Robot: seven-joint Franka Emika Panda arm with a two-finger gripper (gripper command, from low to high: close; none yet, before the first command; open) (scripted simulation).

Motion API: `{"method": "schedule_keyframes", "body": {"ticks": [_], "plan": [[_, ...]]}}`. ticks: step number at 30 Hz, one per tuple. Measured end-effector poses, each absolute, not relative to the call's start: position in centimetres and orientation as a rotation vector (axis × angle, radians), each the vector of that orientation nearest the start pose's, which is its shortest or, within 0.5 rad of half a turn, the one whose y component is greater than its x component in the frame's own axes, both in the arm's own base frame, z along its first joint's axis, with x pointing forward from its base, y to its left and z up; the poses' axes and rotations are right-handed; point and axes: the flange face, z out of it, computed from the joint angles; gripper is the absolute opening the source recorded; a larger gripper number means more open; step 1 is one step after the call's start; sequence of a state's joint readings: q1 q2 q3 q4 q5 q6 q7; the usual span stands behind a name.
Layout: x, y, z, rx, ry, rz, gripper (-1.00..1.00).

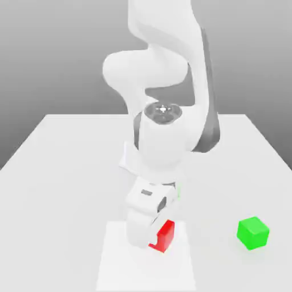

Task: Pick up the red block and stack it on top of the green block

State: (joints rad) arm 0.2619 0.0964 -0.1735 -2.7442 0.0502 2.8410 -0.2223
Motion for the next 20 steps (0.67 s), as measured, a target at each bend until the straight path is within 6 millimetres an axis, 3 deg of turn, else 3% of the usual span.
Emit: {"method": "schedule_keyframes", "body": {"ticks": [2,3,7,11,12,16,17,20], "plan": [[39.1,3.5,20.5,-3.112,-0.424,0.001,-1.0],[39.1,5.5,21.0,-3.105,-0.469,0.002,-1.0],[38.3,15.6,22.6,-3.065,-0.685,0.004,-1.0],[35.1,25.3,24.1,-3.017,-0.873,0.003,-1.0],[34.8,26.2,23.6,-3.014,-0.886,0.003,-1.0],[35.3,25.9,19.4,-3.025,-0.849,0.003,-1.0],[35.3,25.8,18.6,-3.025,-0.848,0.002,1.0],[35.3,25.8,18.6,-3.025,-0.848,0.002,1.0]]}}
